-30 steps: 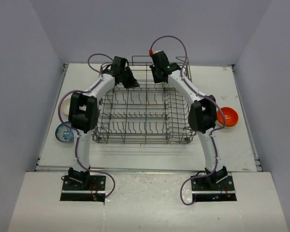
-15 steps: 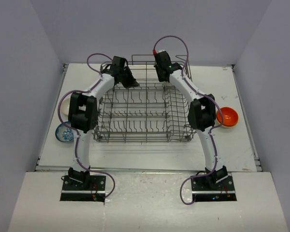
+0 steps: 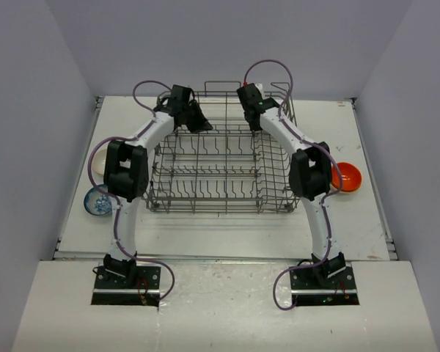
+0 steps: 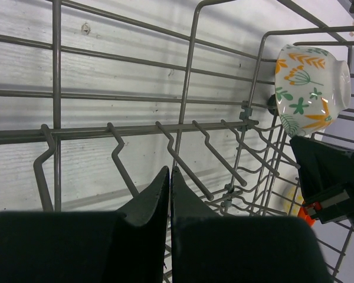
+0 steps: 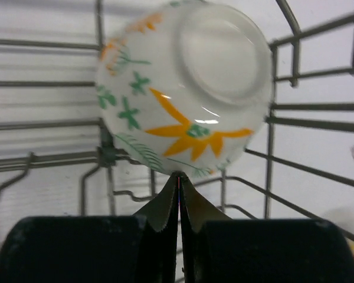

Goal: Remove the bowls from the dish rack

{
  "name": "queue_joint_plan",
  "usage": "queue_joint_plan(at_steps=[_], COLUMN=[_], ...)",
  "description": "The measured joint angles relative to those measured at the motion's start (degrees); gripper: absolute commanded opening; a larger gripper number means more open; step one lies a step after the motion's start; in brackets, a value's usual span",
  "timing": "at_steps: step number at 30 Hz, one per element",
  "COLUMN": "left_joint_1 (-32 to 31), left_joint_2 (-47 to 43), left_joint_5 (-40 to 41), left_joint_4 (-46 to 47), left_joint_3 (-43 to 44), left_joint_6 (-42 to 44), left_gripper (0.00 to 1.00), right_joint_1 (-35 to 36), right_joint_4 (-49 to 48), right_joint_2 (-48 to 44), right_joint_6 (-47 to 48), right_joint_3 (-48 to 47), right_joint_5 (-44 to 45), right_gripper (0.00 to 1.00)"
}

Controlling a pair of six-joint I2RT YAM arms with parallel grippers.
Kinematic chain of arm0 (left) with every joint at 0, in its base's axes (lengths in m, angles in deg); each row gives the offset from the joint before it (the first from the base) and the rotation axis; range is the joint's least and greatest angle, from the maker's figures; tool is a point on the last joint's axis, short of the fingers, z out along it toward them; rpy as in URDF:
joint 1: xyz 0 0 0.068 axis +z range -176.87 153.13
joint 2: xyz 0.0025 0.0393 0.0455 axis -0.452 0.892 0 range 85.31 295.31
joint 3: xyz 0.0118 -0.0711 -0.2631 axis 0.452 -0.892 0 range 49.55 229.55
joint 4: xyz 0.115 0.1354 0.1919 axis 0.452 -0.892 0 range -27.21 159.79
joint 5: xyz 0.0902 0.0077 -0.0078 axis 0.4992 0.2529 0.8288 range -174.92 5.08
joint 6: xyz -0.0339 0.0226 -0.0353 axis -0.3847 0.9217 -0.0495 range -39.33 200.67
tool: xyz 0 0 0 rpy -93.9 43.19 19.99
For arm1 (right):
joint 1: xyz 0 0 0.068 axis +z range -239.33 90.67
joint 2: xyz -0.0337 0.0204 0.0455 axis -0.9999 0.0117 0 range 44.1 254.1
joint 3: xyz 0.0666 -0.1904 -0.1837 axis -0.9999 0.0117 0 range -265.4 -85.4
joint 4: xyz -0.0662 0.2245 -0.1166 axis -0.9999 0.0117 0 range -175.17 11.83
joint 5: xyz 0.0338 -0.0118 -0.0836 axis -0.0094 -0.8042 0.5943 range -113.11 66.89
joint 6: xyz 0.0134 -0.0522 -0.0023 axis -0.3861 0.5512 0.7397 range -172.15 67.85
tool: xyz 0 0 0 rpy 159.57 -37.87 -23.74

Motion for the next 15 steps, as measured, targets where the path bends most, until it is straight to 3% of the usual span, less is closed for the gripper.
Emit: queue_joint_plan(at_steps=[9, 15], left_joint_1=[0.13, 0.17], left_joint_2=[-0.15, -0.5], left_joint_5=[-0.42, -0.68], left_joint_4=[0.09, 0.72], left_joint_3=[-0.24, -1.05], left_joint_6=[0.17, 0.2], left_gripper=[0.04, 0.04], right_joint_1=[-2.6, -0.79], right_joint_4=[2.86, 2.4], right_joint_2=[-9.68, -13.86], right_joint_6=[-4.37, -4.74], right_joint_3=[14.45, 10.16], right_joint_5=[3.32, 1.62], right_gripper=[0.0, 0.0])
